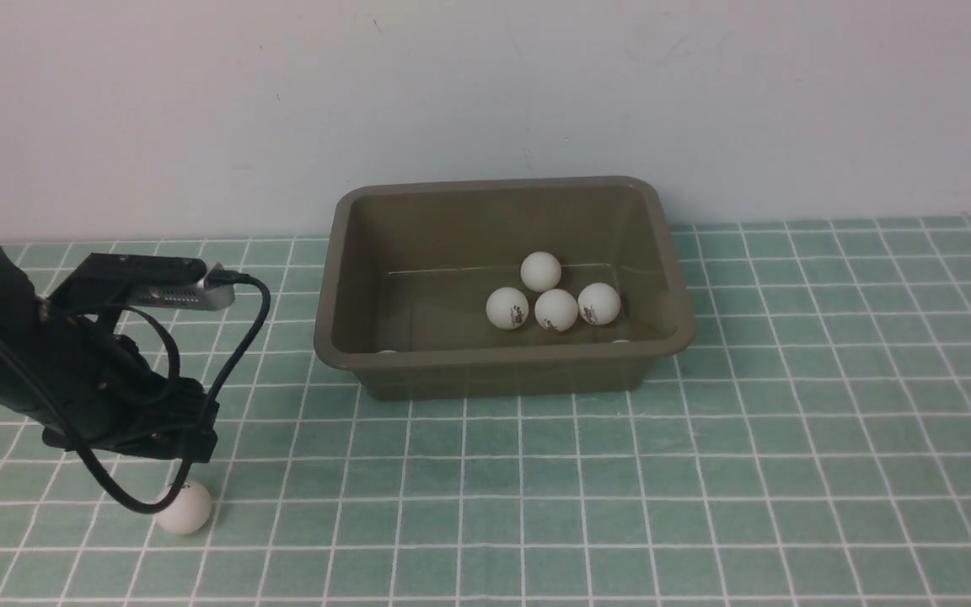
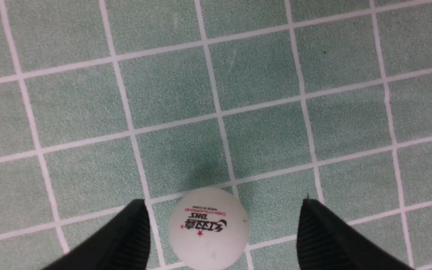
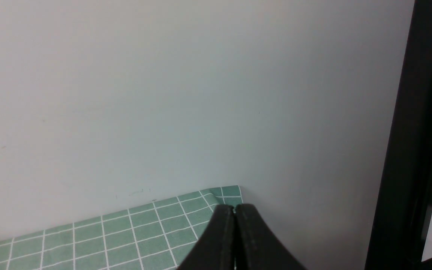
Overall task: Put the table tennis balls in the box on the green coffee tablecloth.
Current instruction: 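Reach for and grasp a ping pong ball on the table beside the basket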
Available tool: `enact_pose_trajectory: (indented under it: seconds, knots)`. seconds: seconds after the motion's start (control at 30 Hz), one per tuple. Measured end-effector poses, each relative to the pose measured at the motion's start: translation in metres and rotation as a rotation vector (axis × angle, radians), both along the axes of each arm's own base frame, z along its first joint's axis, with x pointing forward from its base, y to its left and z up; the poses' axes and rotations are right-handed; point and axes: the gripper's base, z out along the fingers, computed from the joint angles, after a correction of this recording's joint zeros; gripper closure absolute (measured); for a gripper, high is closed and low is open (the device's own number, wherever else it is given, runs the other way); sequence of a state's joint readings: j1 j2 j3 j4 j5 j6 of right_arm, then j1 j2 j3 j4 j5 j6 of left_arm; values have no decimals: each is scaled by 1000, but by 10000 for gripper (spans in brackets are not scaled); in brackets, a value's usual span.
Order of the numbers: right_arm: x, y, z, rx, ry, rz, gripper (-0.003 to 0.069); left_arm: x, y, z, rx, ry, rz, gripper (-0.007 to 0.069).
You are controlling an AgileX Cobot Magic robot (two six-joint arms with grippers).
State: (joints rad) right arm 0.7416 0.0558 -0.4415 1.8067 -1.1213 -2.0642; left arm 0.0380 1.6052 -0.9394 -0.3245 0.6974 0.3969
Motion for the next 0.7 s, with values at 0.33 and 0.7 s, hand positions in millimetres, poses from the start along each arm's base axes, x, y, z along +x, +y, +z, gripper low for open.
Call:
enact_pose_trajectory:
  seconds: [0.33,0.7]
  knots:
    - [0,0,0,0,0,0,675,9,1,-32,-2,88,5,111]
    - [0,0,0,0,-1,2,675,11,0,-54,-27,184,83,277]
